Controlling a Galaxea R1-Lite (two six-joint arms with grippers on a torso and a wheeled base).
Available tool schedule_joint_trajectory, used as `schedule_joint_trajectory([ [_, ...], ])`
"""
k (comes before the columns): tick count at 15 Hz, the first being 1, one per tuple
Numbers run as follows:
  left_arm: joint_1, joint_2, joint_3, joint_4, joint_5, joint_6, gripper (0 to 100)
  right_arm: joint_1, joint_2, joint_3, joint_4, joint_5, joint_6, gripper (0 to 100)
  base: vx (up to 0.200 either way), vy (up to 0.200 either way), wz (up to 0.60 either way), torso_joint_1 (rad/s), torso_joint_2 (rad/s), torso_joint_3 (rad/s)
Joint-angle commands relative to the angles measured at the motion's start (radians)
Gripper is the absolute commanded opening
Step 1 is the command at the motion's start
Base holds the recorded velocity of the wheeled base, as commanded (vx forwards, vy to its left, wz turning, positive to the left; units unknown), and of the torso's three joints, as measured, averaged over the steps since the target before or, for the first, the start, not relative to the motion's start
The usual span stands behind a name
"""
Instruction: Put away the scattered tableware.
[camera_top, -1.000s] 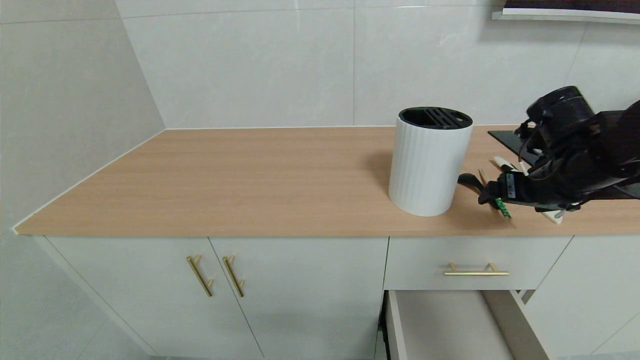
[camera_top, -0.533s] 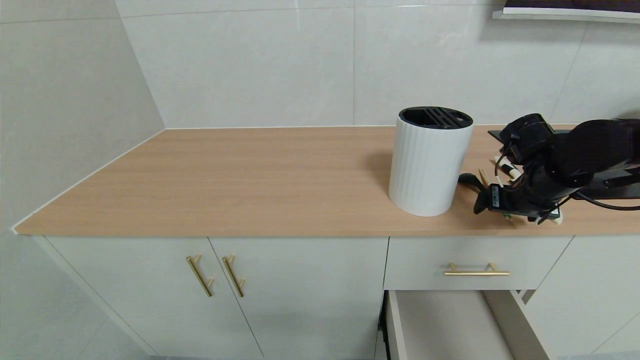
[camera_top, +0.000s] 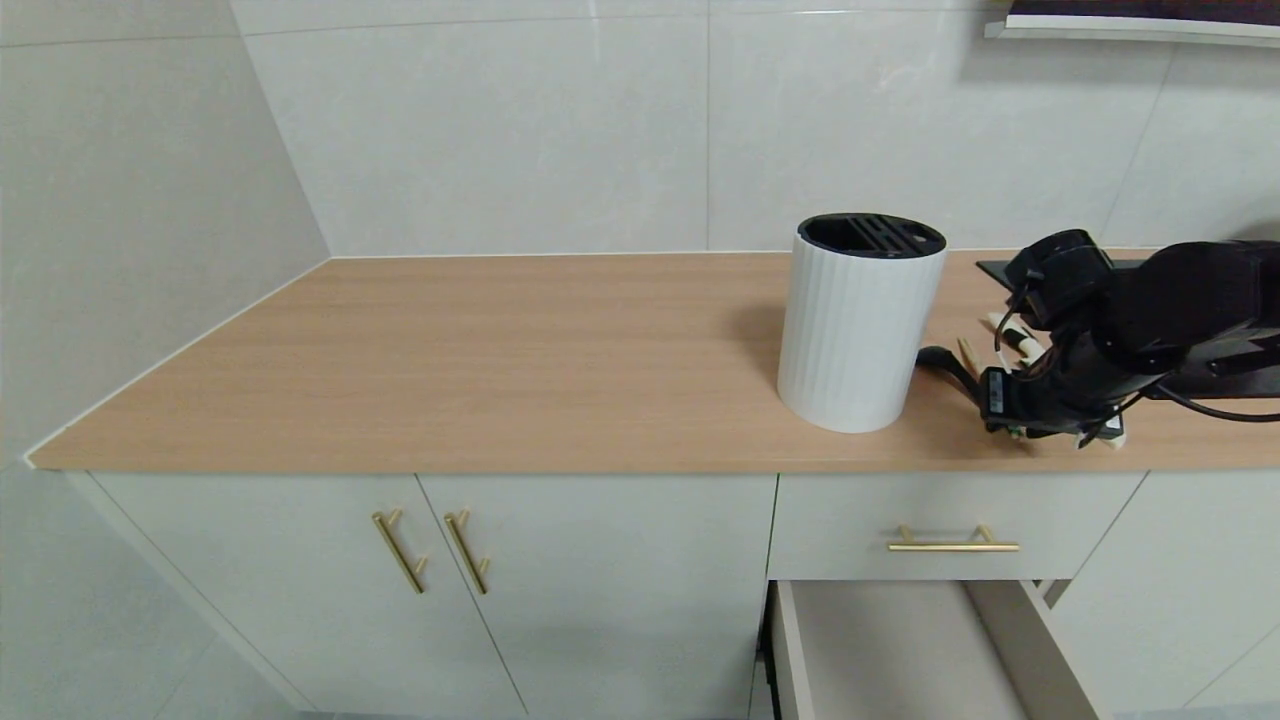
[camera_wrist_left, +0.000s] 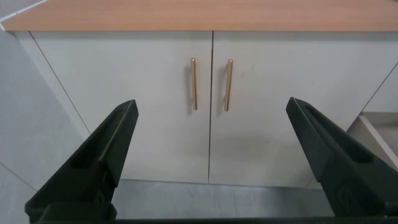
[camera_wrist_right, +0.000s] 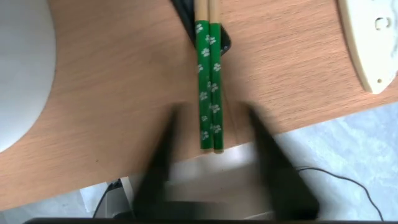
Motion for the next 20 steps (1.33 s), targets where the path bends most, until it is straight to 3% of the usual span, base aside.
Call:
schedule_joint_trajectory([
  [1,0.000,0.001,0.000,0.000,0.000,0.000,100,-0.001,0.003,0.000,0.001,0.000,0.000,0,0.000,0.000,0.00,0.000,0.00,0.000],
  [6,0.000,0.001,0.000,0.000,0.000,0.000,100,-0.001,-0.066,0.008,0.005,0.000,0.000,0,0.000,0.000,0.00,0.000,0.00,0.000],
  [8,0.000,0.001,0.000,0.000,0.000,0.000,100,-0.001,-0.192,0.058,0.013,0.005,-0.002,0,0.000,0.000,0.00,0.000,0.00,0.000],
  [11,0.000,0.001,0.000,0.000,0.000,0.000,100,-0.001,-0.402,0.178,0.013,0.122,-0.012,0,0.000,0.000,0.00,0.000,0.00,0.000],
  [14,0.000,0.001,0.000,0.000,0.000,0.000,100,-0.001,-0.618,0.389,0.004,0.293,-0.197,0,0.000,0.000,0.00,0.000,0.00,0.000],
  [20,0.000,0.001,0.000,-0.002,0.000,-0.002,100,-0.001,-0.799,0.663,-0.125,0.327,-0.445,0,0.000,0.000,0.00,0.000,0.00,0.000],
])
